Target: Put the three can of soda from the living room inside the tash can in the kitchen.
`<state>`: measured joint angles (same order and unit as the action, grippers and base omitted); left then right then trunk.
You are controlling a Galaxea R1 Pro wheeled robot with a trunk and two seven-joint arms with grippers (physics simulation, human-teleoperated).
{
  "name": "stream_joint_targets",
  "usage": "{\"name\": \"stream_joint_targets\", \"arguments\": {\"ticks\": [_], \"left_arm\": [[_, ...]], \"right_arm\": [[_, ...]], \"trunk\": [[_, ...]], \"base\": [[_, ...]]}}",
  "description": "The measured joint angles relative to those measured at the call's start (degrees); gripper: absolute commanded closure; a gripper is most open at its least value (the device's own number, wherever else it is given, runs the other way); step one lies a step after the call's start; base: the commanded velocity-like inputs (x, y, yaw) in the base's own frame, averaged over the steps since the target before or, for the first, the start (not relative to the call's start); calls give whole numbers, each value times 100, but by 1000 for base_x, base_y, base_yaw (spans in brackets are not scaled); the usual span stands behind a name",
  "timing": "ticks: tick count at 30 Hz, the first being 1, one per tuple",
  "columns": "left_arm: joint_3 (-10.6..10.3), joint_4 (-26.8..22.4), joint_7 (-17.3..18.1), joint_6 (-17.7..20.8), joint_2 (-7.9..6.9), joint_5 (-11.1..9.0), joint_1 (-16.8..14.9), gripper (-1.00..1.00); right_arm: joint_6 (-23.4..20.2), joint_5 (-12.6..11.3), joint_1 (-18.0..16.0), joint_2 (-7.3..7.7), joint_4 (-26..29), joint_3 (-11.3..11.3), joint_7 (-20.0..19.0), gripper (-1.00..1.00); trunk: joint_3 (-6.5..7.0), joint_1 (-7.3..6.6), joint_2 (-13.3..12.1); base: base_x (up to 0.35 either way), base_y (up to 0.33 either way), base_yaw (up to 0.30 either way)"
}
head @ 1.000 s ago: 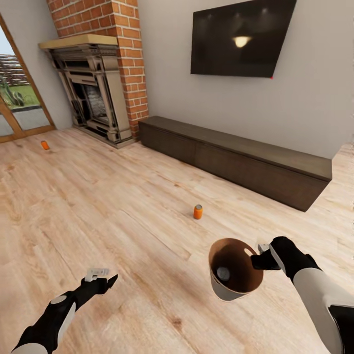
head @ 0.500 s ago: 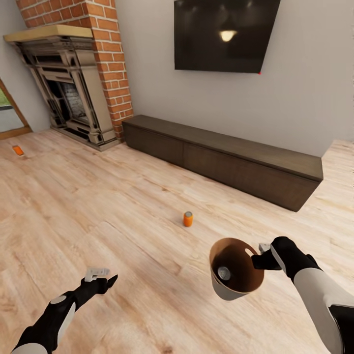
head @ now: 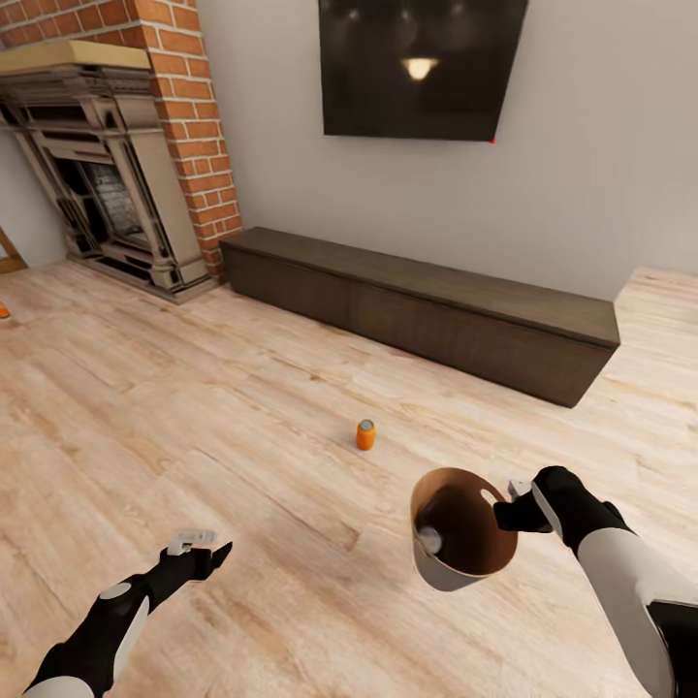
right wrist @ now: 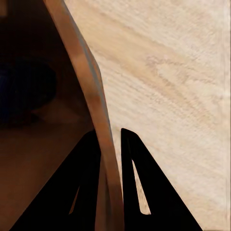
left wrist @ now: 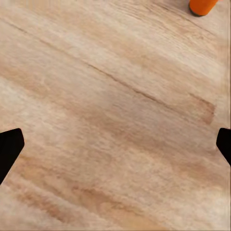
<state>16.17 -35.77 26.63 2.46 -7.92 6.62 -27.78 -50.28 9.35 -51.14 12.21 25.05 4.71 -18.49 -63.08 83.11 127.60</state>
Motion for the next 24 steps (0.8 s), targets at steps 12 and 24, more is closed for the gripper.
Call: {"name": "stream_joint_targets", "arguments": {"ticks": [12, 24], "left_arm": [[-5, -1, 0, 0, 0, 15, 0, -100], [-6, 0, 0, 0, 0, 15, 0, -100]], "right_arm": [[15, 99, 1, 19, -1, -11, 9, 100], [65, 38, 1, 32, 2, -21, -93, 100]], "trunk": [[-1, 0, 0], [-1, 0, 0]], "base": [[91, -274, -240], [153, -263, -68]]}}
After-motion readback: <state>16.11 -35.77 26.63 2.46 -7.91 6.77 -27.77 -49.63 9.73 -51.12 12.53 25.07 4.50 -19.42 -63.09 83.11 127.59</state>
